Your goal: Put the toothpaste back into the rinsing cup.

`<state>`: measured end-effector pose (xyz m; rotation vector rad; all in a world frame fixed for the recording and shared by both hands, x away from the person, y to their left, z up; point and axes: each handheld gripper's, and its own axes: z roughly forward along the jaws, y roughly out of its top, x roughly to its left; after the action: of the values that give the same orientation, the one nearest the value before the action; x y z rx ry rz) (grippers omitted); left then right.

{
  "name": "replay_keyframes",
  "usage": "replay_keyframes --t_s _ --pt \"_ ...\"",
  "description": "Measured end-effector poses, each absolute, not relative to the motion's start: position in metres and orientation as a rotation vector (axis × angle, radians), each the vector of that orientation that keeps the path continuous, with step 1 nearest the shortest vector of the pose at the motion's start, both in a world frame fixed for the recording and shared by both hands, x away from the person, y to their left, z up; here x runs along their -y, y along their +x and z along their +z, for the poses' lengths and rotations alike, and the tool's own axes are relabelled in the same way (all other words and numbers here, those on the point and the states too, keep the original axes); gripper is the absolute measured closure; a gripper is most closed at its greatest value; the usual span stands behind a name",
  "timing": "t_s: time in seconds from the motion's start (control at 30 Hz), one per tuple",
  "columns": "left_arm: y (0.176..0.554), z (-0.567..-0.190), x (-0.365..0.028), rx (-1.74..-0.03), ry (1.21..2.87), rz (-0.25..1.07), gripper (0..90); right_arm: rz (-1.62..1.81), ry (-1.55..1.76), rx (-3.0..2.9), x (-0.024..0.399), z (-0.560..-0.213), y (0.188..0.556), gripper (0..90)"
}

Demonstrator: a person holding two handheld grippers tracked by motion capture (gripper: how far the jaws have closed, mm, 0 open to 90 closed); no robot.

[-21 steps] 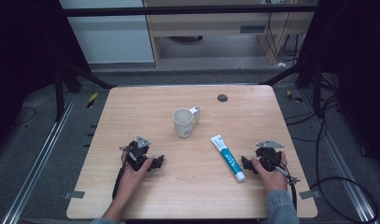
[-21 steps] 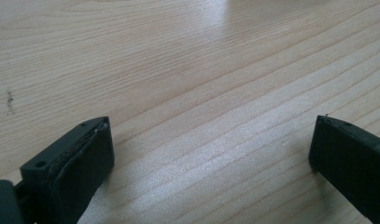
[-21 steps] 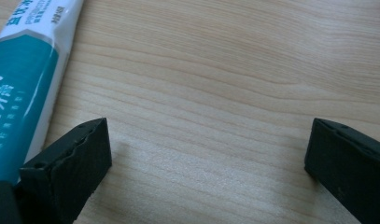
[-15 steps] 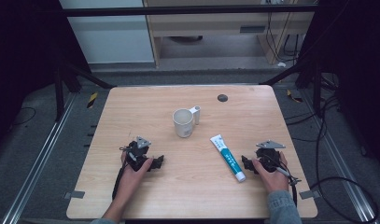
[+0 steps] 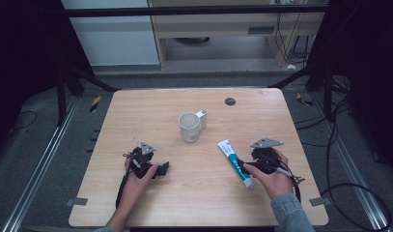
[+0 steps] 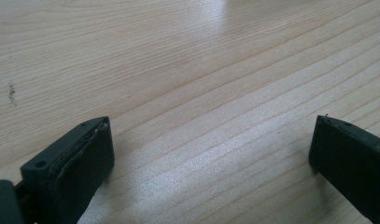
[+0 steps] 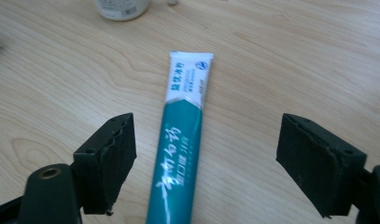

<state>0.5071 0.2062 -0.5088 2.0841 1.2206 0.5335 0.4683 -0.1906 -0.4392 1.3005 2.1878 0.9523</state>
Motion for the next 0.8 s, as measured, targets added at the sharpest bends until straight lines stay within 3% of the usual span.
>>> replay_keyframes --t_s 0.37,0.8 --pt "0.508 -0.509 -0.207 -1.218 2.085 0.533 0.0 0.873 1.262 -2.336 0.16 -0.434 0.497 36.6" --pt "0.508 -0.509 -0.207 -1.213 2.085 0.531 0.0 0.834 1.347 -2.396 0.152 -0.445 0.52 37.8"
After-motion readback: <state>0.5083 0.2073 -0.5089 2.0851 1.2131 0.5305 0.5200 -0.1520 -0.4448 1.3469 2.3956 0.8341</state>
